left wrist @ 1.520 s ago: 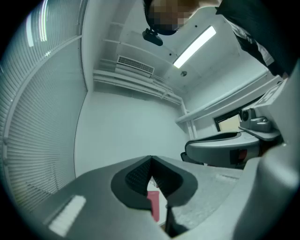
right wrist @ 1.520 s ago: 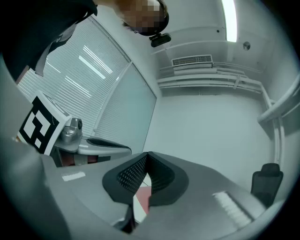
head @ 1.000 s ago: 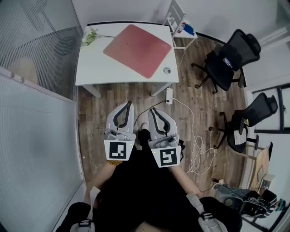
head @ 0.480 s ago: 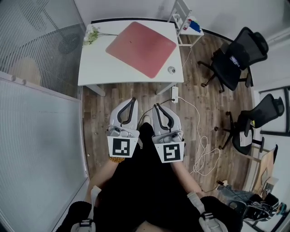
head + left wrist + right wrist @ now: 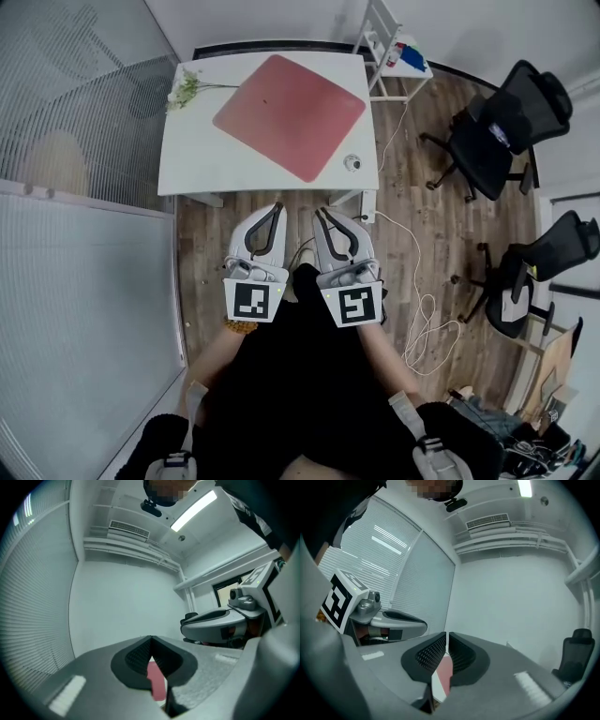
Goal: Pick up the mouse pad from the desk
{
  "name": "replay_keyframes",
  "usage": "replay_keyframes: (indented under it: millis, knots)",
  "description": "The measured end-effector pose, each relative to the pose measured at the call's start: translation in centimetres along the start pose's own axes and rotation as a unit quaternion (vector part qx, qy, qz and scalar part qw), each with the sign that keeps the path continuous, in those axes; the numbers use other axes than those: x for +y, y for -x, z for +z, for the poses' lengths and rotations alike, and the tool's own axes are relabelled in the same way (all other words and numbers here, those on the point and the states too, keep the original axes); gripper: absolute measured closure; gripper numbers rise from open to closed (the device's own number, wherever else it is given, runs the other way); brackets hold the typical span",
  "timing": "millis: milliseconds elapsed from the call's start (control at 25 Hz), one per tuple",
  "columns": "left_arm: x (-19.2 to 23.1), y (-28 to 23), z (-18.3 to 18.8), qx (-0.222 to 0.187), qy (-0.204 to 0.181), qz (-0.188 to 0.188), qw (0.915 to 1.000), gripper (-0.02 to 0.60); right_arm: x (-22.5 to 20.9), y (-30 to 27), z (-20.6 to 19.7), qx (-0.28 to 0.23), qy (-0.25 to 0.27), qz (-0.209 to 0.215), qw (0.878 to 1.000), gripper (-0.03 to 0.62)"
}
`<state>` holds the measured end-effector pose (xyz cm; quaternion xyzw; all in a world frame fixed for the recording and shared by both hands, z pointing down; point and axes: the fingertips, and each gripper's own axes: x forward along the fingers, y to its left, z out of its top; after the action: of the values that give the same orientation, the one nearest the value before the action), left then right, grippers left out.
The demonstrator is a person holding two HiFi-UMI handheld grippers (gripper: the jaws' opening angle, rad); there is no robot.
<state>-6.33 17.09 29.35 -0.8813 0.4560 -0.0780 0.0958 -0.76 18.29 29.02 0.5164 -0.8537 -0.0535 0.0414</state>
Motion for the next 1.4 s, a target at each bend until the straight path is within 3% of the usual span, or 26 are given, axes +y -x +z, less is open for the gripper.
replay_keyframes:
  millis: [360,680,920,1160,1400]
  knots:
    - [0.5,-4.4,-2.0,0.043,-0.025,0.016,0.9986,0.580,-4.0,-3.9,-4.3,0.057,0.058,0.080,0.993,0.542]
    - [4.7,-7.7,-5.9,0.062,-0.017,0.008,0.9979,0.580,-5.3,-8.9,-7.4,0.105,0.066,0.082,0.989,0.536]
    - [8.0,-11.6,-9.0,0.061,-0.014,-0.034,0.9975,0.580,-6.2,-13.4,-9.5,0.148,0.095,0.070,0.982,0.527]
    - [12.0,-15.8,-11.1,0.053,-0.018,-0.088,0.9945,0.580,-7.8,-17.8,-11.3,0.194,0.091,0.039,0.976,0.511]
    - [14.7,-17.9,-15.8,0.068,-0.010,-0.141,0.9875,0.575,-8.8,-20.5,-13.2,0.221,0.123,0.009,0.967,0.499]
